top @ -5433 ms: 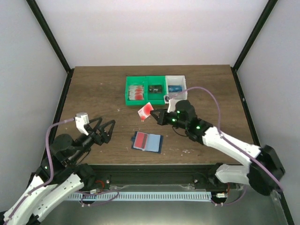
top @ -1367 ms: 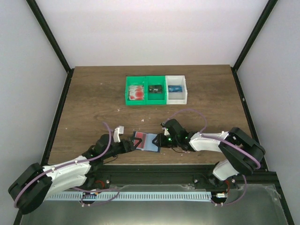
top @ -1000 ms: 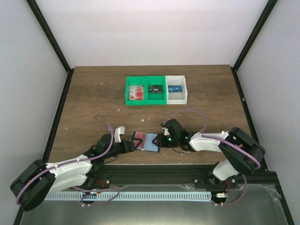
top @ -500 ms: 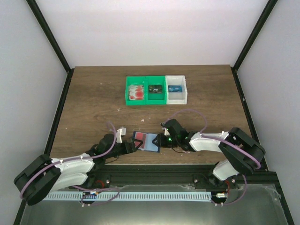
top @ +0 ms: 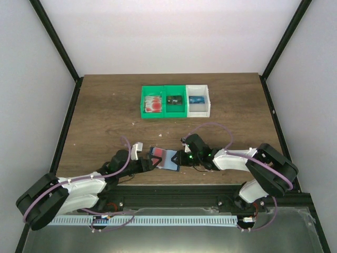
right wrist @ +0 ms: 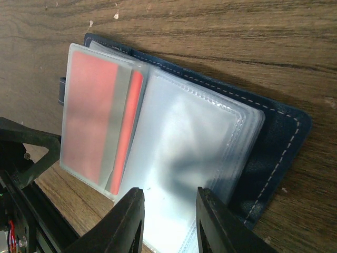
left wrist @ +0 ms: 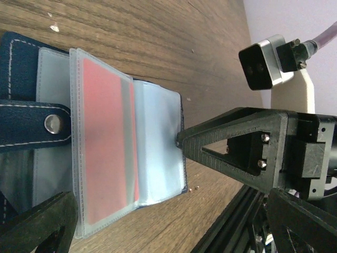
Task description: Take the credit cards out of the card holder
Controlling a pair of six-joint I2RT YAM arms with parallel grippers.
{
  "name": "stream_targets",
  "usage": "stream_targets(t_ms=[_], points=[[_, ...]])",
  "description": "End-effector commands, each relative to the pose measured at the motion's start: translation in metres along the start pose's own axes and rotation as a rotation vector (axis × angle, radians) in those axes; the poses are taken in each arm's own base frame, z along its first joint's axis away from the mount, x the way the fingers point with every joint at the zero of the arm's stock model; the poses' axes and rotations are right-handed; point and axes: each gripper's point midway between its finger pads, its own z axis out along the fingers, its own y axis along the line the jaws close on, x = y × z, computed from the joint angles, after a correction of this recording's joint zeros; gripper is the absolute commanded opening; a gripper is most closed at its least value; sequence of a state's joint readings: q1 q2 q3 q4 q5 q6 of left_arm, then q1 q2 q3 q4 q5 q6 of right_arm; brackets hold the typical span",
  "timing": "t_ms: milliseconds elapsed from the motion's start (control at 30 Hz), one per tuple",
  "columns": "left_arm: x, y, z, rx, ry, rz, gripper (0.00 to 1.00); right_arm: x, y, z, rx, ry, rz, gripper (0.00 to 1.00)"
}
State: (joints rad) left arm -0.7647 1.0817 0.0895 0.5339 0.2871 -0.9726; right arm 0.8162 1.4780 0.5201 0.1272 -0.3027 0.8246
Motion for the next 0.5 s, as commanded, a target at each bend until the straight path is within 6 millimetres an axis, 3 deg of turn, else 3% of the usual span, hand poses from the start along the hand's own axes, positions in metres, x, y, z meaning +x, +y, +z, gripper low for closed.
stream_targets(t_ms=[0, 467], points=[[-0.009, -0.025, 0.0, 0.085, -0.014, 0.013, 1.0, 0.014, -0.017, 0.002, 0.057, 0.032, 0.013, 0.3], [-0.011, -0.054, 0.003, 0.166, -0.002, 0.029, 1.0, 0.014, -0.016, 0.004, 0.052, 0.038, 0.009, 0.29]])
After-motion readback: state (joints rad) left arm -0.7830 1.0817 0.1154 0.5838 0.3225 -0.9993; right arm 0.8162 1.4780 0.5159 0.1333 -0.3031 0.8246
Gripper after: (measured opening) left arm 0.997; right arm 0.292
